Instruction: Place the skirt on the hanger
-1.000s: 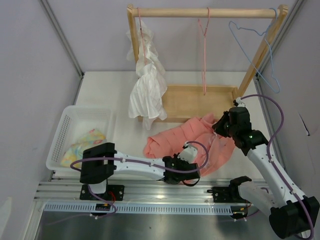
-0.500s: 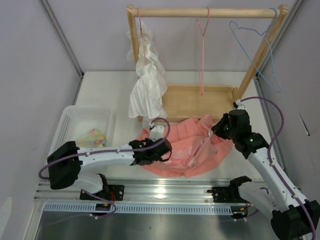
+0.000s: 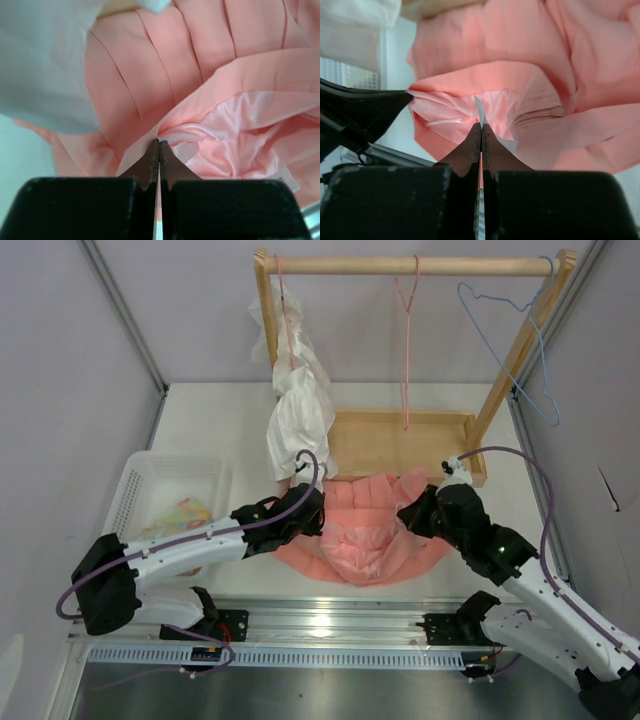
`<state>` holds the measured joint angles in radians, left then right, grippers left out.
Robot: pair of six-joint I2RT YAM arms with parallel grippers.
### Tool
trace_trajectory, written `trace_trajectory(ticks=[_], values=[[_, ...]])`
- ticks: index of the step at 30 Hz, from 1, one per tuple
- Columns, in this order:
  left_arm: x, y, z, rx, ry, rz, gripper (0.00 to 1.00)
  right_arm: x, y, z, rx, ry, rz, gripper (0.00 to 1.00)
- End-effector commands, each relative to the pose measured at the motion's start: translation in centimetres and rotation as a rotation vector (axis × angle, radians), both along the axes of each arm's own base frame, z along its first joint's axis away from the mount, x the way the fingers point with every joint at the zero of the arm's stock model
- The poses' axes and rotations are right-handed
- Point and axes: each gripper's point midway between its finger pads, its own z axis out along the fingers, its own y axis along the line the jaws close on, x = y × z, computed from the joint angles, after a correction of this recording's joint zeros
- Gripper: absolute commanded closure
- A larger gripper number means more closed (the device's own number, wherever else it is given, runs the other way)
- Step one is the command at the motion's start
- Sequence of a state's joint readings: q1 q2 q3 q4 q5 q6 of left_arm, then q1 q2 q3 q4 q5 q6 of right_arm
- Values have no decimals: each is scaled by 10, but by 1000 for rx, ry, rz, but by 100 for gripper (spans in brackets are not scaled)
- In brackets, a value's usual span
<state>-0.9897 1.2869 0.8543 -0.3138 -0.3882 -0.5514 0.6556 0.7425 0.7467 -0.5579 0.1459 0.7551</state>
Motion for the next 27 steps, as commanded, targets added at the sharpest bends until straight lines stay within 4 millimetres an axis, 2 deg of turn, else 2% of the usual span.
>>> trace_trajectory(ticks=[1, 4, 11, 14, 15, 16, 18, 22, 27], values=[[-20, -16, 9, -65, -22, -145, 100, 3, 10, -22, -36, 26, -51, 100], [-39, -17, -3, -60, 9, -196, 100, 1, 26, -27, -34, 28, -21, 100], [-69, -10, -33, 11, 95, -174, 100, -6, 61, -17, -68, -2, 42, 100], [-79, 6, -51, 56, 148, -94, 100, -18, 81, 0, -49, -34, 91, 100], [-83, 4, -51, 51, 141, -91, 100, -28, 94, 6, -44, -44, 129, 100], [-86, 6, -53, 58, 139, -86, 99, -30, 95, 7, -64, -50, 124, 100], [-91, 4, -51, 54, 128, -103, 96, -32, 105, 6, -91, -47, 136, 100], [-102, -9, -31, 27, 60, -186, 86, -33, 113, 7, -105, -57, 152, 100], [-111, -10, -6, -14, 18, -231, 67, -31, 112, 8, -123, -61, 148, 100]])
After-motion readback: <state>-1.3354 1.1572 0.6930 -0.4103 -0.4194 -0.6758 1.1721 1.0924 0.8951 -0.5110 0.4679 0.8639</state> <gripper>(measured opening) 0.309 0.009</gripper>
